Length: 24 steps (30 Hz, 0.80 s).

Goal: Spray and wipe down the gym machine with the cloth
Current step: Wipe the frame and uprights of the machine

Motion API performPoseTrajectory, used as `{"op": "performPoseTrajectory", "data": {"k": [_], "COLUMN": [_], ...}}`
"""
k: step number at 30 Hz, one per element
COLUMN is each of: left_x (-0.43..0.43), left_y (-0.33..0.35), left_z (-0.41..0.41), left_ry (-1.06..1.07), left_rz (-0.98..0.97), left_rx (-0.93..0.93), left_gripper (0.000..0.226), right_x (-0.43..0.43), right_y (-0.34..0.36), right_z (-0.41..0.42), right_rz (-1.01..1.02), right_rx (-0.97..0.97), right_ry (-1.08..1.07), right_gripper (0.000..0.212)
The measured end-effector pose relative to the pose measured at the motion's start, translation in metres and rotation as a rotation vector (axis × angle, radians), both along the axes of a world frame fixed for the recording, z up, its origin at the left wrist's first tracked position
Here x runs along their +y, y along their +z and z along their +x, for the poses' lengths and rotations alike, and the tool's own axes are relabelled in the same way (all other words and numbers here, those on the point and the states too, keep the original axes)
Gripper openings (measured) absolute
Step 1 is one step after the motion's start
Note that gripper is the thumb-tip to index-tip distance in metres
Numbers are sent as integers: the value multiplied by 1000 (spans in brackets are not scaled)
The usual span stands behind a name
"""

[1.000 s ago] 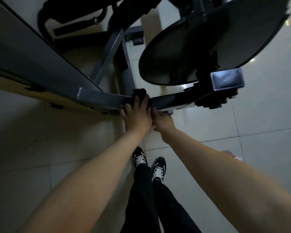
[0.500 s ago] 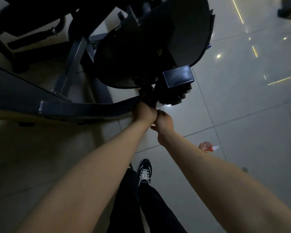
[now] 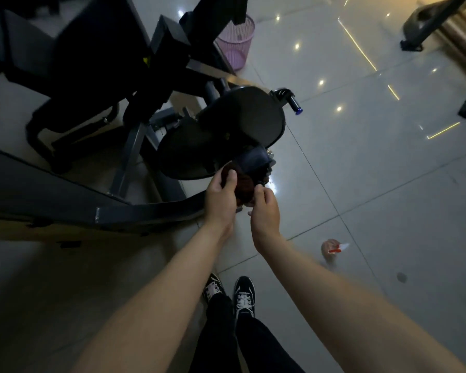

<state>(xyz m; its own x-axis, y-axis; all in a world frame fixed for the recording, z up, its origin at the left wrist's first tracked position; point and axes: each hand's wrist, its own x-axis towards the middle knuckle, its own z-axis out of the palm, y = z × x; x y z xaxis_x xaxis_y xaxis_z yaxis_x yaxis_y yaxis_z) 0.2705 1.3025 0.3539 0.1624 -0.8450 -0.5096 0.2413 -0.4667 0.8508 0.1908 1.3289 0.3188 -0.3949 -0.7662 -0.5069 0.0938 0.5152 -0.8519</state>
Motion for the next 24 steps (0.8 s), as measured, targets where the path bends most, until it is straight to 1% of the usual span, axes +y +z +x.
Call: {"op": "performPoseTrajectory", "data": {"k": [1,4,5,7,9,10,12,14,16,17,18,19,21,24], "left_x": [2,2,0,-6,-17,-24,-38,-48,-54,-56,-57,-59,-59,-52], "left_y": [8,26,32,46,56,58,63,63,52,44,36,29,21,15], "left_z": [2,5,3,-4,-12,-16,-26,-32,-28,-24,-21,-18,-12,-5], "left_ry": [-5,-53,-89,-187,-272,-300,-292,-248,-265,-338,-427,-492,-491,-442], "left_rz": [8,9,3,-29,-91,-136,-236,-305,-284,-222,-137,-70,29,47], "left_rx": [16,39,38,-31,-188,-300,-490,-622,-753,-827,-868,-862,-716,-561], "left_gripper": [30,29,29,30,37,39,38,36,36,39,45,50,51,44], "right_x": [0,-1,-3,-12,-27,-34,-44,-51,-57,-60,-61,-62,-62,-65], "right_y": [8,26,30,34,42,47,57,61,58,52,46,40,28,19], "right_z": [1,7,9,8,3,1,-3,-12,-24,-29,-31,-28,-16,-12], "right_rz": [-55,-177,-197,-207,-248,-279,-333,-341,-317,-304,-301,-303,-291,-298], "right_rx": [11,-41,-37,13,106,165,254,306,320,350,423,509,633,794], "right_ry": [-14,-18,1,23,4,-9,-61,-158,-232,-207,-129,-10,211,398], "right_gripper": [30,42,42,34,25,24,25,28,30,31,31,29,26,24]}}
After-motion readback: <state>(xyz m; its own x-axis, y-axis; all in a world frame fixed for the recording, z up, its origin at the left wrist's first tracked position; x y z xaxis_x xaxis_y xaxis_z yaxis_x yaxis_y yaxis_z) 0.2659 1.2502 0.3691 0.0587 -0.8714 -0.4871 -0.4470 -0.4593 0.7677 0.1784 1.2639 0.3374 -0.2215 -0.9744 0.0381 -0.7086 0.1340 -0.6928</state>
